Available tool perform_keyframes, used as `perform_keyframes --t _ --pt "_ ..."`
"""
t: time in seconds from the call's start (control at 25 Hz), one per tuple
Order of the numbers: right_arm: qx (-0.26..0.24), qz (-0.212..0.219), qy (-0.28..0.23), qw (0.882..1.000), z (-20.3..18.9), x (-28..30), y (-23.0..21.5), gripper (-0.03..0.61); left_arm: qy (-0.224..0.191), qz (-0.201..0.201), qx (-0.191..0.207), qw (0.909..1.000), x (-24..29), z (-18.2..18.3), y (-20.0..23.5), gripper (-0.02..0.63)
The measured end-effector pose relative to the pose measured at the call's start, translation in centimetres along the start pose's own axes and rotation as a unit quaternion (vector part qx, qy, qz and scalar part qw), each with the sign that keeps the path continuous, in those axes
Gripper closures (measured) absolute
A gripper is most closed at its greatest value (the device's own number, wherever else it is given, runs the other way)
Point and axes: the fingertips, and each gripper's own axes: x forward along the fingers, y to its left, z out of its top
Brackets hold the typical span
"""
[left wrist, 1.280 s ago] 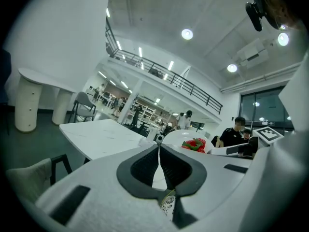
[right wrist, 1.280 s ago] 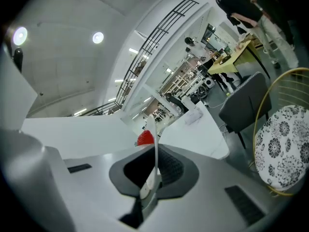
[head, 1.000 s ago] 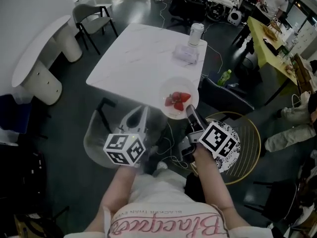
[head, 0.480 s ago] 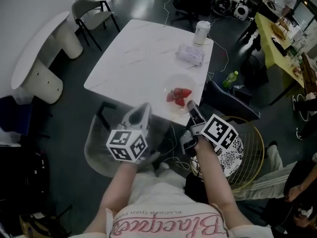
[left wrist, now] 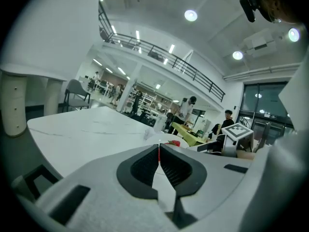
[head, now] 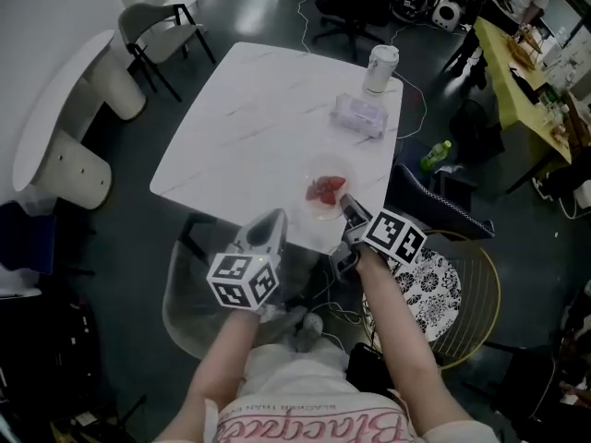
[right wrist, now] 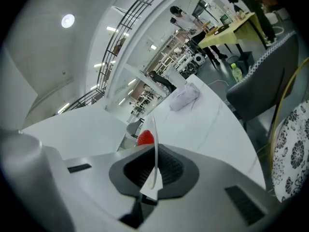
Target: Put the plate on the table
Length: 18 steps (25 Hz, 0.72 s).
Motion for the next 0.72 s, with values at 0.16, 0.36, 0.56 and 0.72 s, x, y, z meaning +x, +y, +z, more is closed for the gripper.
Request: perform_keyframes --t 0.16,0.36,0.56,0.72 --pt "0.007 -0.031 0.035 0.999 -1.0 3.8 -2.9 0.569 0.015 -0.007 -0.009 0.9998 1.8 -0.6 1.4 0.601" --pt "0.016 -0.060 0.051 0.997 -1.5 7.1 -5.7 0.569 0.030 -0.010 -0.024 0.9992 3.3 -1.4 3.3 0.603" --pt "0.031 -0.068 0.057 0.996 -1.2 9.4 -7.7 0.569 0.036 -0.012 -0.038 0.9986 4.4 -2.0 4.7 0.601" --pt "-0.020 -0.101 0.066 0.993 -1.1 10.6 -9.0 0.568 0.041 -0.009 -0.041 0.9983 4.9 -2.4 5.6 0.602"
